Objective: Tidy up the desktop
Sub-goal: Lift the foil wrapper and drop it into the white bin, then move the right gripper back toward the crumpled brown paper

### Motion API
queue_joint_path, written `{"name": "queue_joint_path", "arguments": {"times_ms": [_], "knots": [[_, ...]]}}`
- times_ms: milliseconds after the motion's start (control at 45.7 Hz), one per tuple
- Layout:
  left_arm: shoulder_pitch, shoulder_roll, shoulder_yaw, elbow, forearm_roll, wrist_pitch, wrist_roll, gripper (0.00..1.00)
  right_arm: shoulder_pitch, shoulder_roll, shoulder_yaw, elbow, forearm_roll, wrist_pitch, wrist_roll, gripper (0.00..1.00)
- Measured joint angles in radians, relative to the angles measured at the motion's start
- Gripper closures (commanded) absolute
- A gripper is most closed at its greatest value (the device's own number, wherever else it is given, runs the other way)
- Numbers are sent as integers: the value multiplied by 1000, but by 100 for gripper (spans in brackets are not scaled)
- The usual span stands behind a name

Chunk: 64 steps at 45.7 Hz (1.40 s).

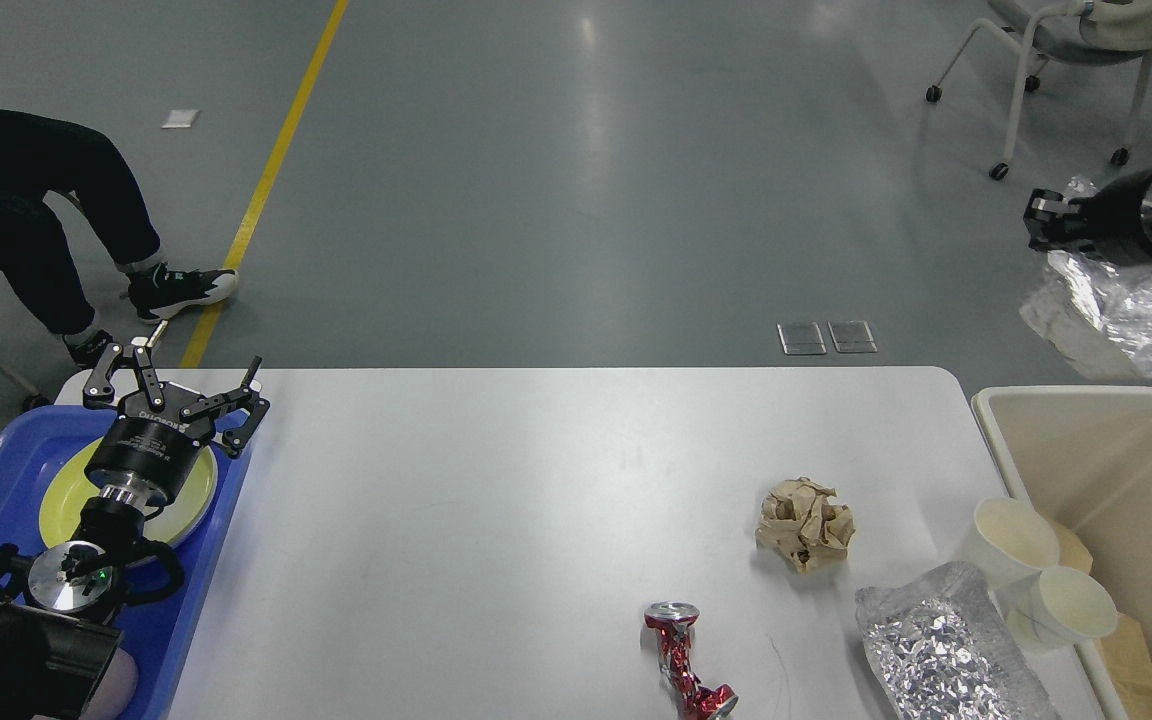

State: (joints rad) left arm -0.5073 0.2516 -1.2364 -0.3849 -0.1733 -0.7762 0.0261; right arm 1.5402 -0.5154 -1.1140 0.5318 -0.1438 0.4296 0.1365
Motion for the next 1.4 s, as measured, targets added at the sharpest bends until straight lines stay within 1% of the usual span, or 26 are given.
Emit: {"name": "queue_joint_path", "arguments": {"times_ms": [263,284,306,328,350,372,394,416,613,744,853,963,985,1050,1203,1313,1400], "knots": [[1,0,0,0,-1,0,0,4,-287,-20,-10,-178,0,-25,0,100],[1,0,0,0,-1,0,0,3,-312,-20,-10,-193,0,-28,0,96],[1,0,0,0,-1,0,0,4,-331,-19,-9,-203,1,-29,0,85],[1,0,0,0,-1,0,0,3,-348,-19,-9,-211,2,-30,0,70],[1,0,0,0,-1,0,0,3,-367,-19,-8,-219,4,-32,0,50],[1,0,0,0,-1,0,0,3,-380,-18,-8,-224,5,-35,0,26],[1,0,0,0,-1,0,0,3,-392,-18,-7,-228,7,-38,0,5],[1,0,0,0,-1,0,0,4,-403,-17,-7,-232,8,-43,0,0],[1,0,0,0,0,0,0,3,-506,-11,27,-267,15,-152,-2,0],[1,0,0,0,0,0,0,3,-527,-10,33,-267,19,-179,-3,0],[1,0,0,0,0,0,0,4,-472,-7,32,-259,21,-181,-3,0],[1,0,0,0,0,0,0,3,-364,22,23,-239,31,-171,-3,0],[1,0,0,0,0,0,0,3,-300,36,17,-211,36,-160,-3,0],[0,0,0,0,-1,0,0,3,-219,45,2,-155,39,-136,-4,0],[0,0,0,0,0,0,0,3,43,82,-57,99,49,-44,-4,0],[0,0,0,0,0,0,0,3,176,124,-80,238,67,7,-5,0],[0,0,0,0,0,0,0,3,270,148,-103,332,75,90,-5,0]]}}
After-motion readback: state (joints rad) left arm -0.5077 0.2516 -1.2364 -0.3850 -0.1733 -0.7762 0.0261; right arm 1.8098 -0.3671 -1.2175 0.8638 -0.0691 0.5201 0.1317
